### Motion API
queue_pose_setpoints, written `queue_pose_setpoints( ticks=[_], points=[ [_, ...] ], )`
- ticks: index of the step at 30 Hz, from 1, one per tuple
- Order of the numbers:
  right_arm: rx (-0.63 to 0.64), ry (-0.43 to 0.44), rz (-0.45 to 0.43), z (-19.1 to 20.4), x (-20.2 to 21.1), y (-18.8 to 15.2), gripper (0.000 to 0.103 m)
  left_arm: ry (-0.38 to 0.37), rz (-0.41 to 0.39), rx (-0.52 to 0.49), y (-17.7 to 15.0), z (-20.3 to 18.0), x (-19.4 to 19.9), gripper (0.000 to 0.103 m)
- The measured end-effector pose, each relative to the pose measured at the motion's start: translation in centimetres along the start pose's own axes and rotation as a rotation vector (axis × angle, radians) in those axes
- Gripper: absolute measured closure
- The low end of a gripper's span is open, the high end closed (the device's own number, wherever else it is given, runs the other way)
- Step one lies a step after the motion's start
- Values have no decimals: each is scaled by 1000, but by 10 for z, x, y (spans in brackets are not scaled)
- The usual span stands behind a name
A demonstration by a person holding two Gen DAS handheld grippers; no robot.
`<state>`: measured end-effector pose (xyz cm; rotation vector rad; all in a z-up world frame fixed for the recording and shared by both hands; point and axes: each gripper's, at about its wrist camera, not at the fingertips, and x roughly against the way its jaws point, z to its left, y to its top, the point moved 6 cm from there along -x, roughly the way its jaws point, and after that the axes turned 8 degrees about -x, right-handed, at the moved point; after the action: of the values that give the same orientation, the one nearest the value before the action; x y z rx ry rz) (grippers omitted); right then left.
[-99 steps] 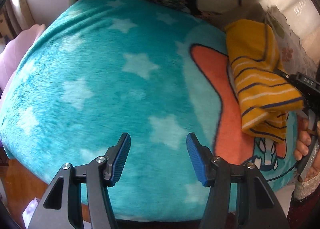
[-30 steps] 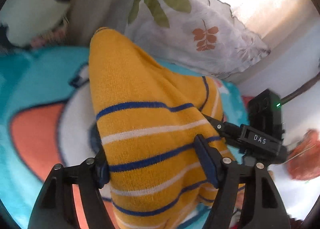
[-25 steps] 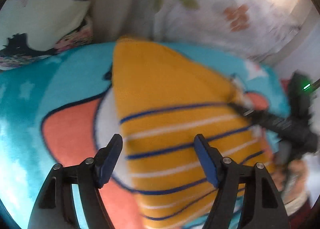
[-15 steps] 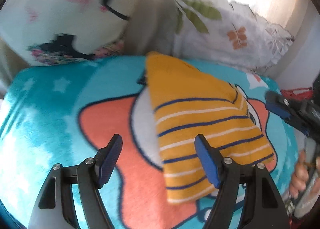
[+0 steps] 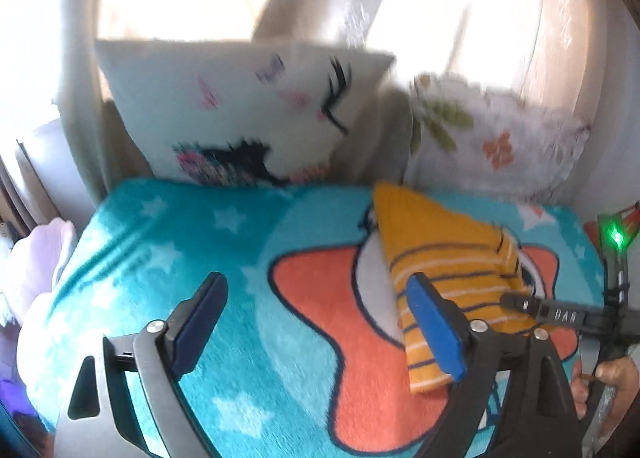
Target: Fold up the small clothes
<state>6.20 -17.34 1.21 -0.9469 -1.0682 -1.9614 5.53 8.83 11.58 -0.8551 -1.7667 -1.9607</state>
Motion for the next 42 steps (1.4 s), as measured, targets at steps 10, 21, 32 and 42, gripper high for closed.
queue_pose_setpoints(
  ticks=[10, 21, 32, 42],
  points=[
    [-6, -104, -48, 28, 32, -42, 41, 35, -170, -1, 12, 44, 45, 0],
    [75, -191, 14, 60, 20, -74, 39, -13, -42, 33, -19, 52, 24, 0],
    [133, -108, 36, 66, 14, -78, 37, 38, 194, -25, -61, 15, 13, 0],
    [141, -85, 14, 16, 48, -72, 33, 25, 219, -75, -70, -63, 29, 0]
  ],
)
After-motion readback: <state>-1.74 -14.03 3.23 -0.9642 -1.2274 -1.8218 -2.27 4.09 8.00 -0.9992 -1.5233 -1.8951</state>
